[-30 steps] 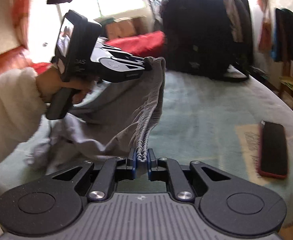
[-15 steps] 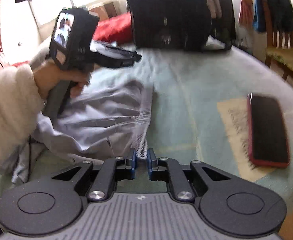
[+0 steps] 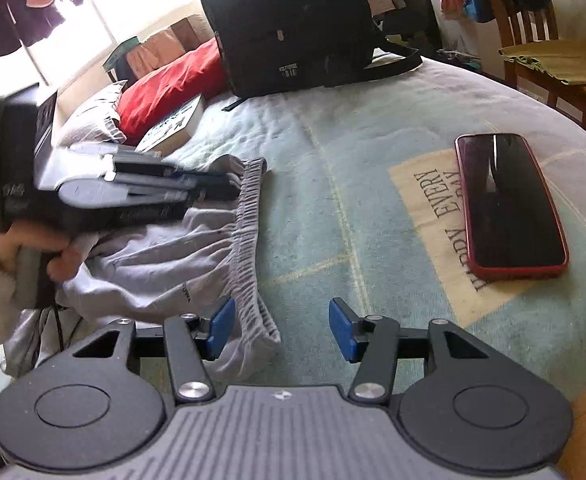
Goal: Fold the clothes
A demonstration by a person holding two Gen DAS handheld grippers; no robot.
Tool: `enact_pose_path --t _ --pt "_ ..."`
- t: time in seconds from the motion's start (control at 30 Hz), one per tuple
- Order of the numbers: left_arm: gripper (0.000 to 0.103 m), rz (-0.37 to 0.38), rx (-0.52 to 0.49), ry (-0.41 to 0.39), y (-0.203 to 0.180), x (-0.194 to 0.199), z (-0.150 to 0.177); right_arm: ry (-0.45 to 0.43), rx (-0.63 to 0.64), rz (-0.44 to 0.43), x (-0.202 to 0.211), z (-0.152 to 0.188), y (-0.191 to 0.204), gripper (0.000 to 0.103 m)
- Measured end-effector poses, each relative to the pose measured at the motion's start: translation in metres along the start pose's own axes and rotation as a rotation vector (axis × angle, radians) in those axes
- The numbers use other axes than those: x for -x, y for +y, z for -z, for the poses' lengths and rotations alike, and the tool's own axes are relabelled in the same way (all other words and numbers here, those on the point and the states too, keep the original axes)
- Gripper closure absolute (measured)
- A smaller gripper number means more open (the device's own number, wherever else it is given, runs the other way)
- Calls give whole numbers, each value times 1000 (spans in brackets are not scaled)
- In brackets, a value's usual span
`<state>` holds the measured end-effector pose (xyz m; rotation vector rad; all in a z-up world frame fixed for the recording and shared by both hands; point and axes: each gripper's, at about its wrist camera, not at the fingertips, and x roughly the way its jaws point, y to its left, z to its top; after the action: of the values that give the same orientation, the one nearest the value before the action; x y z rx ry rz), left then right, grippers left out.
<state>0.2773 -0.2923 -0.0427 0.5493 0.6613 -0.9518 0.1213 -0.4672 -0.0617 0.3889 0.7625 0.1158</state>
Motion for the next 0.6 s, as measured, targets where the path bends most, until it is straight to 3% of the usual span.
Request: enact_pose_path --t 0.1,0.17,0.23,0.4,0.5,0.6 --pt "85 -17 18 57 8 11 30 4 9 -5 -2 3 0 45" --pt "83 -77 9 137 16 12 54 6 10 -9 -3 2 0 45" --pt "78 -110 31 124 27 24 70 6 12 -18 -5 -1 1 45" --pt "73 -197 161 197 58 38 82 -2 57 -41 -7 -13 11 45" --pt "76 -197 189 192 61 47 79 -8 117 -18 -15 -26 17 47" --pt "72 -145 196 164 55 55 66 6 152 2 -27 -41 16 59"
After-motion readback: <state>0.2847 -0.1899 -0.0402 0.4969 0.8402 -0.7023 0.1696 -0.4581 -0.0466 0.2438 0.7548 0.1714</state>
